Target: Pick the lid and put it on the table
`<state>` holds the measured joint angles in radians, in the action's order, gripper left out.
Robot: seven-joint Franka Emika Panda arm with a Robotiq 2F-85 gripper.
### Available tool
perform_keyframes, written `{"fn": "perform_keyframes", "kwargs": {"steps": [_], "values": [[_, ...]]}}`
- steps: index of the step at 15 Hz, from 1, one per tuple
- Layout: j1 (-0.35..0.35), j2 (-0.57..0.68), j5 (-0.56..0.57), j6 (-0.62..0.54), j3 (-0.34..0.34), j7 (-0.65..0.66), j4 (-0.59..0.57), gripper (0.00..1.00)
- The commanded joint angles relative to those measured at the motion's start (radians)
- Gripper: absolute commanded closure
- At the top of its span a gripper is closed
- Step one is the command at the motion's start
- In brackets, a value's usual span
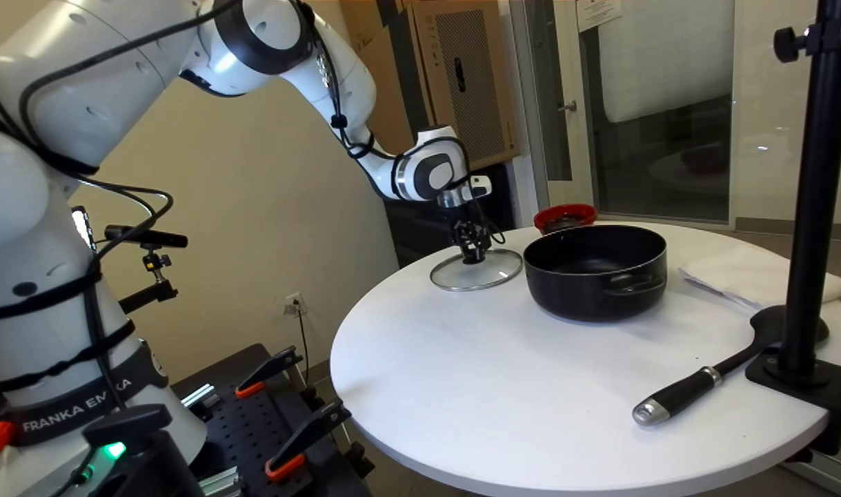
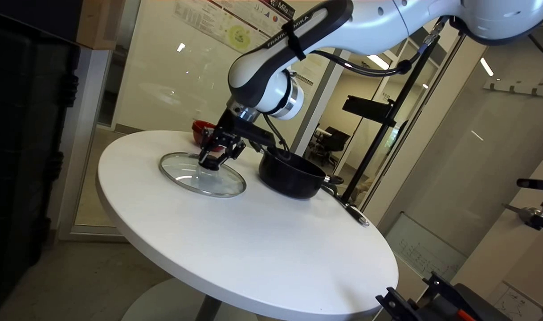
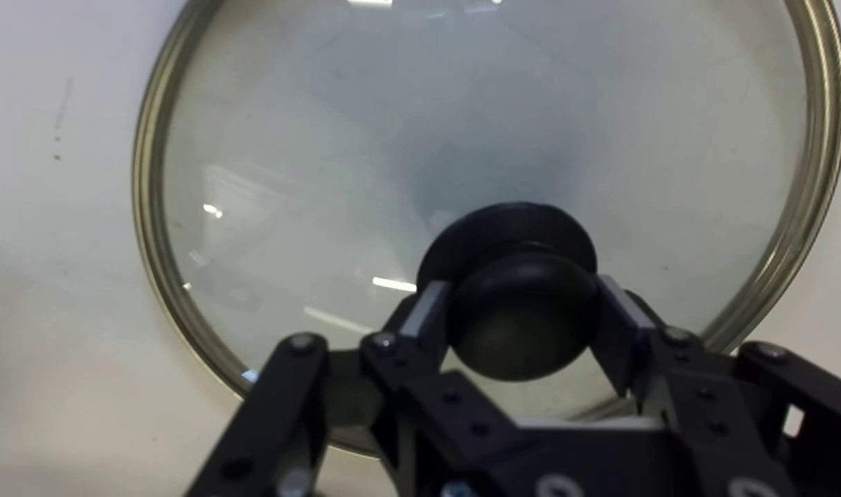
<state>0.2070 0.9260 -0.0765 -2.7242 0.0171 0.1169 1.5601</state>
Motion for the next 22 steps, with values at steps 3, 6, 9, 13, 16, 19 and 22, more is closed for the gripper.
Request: {"fn": "perform_keyframes", "kwargs": {"steps": [3,6,9,13,16,19,22], "values": [[0.029,0.016,0.041,0.027,-0.026,0.037,-0.045,0.73],[0.033,0.002,0.039,0.062,-0.015,0.036,-0.065,0.73],[0.036,-0.002,0.031,0.102,-0.002,0.042,-0.115,0.73],[0.043,0.004,0.03,0.164,0.005,0.057,-0.205,0.73],[0.034,0.008,0.028,0.264,0.011,0.057,-0.292,0.73],[0.028,0.022,0.028,0.38,0.009,0.069,-0.417,0.73],[0.017,0.031,0.019,0.484,0.014,0.087,-0.563,0.73]]}}
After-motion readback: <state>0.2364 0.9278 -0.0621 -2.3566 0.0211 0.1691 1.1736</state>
